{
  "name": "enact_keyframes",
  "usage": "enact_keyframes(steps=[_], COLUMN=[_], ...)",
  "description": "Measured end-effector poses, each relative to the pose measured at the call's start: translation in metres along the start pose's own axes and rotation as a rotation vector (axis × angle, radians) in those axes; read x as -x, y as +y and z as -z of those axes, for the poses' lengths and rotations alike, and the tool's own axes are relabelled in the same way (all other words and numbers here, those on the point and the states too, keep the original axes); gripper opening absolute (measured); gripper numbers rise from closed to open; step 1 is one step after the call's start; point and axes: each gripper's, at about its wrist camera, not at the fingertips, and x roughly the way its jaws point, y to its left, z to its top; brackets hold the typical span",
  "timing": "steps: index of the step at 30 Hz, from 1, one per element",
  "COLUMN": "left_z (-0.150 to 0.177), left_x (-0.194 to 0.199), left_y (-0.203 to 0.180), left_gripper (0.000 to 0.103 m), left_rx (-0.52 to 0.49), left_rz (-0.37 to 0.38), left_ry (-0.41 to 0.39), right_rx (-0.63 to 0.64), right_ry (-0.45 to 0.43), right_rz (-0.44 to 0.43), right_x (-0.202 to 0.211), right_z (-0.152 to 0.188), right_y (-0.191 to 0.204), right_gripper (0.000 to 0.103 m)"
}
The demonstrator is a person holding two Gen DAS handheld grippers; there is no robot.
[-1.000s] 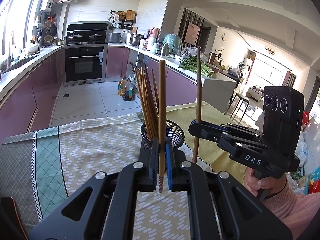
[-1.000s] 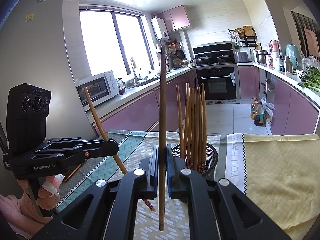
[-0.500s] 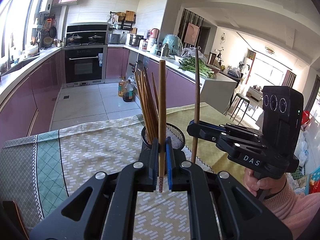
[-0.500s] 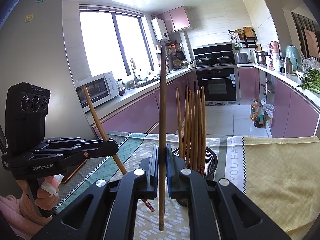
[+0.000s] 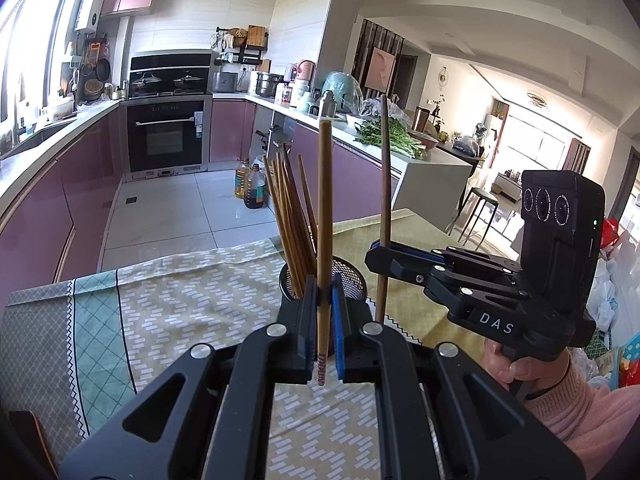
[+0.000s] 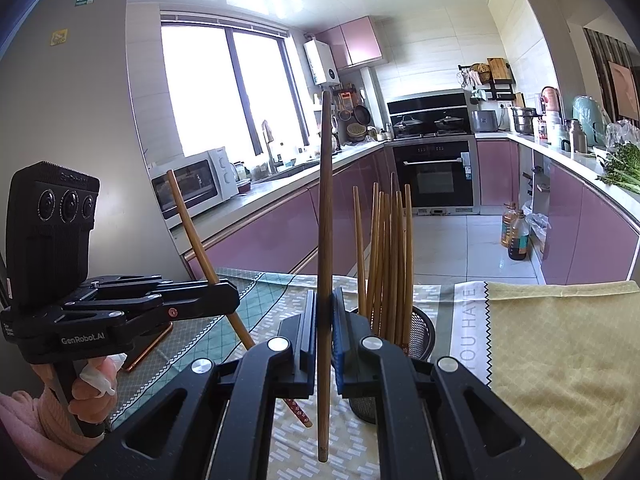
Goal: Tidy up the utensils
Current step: 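Lower the left gripper's chopstick into the holder while the right gripper moves its chopstick over it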
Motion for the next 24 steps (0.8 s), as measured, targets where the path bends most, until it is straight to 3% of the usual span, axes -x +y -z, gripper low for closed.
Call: enact_keyframes(steps=[24], left_z=[-0.0068], left_x=[0.0012], left_y=[-0.0045], left_gripper=[0.008], left_rx=[-0.019], left_rz=[0.001], left_ry=[-0.01], right_rx=[0.006], right_ry=[-0.012], right_rz=[0.001], right_x=[0.0036], right_z=[-0.0045], right_y=[-0.0008], right_gripper=[0.006])
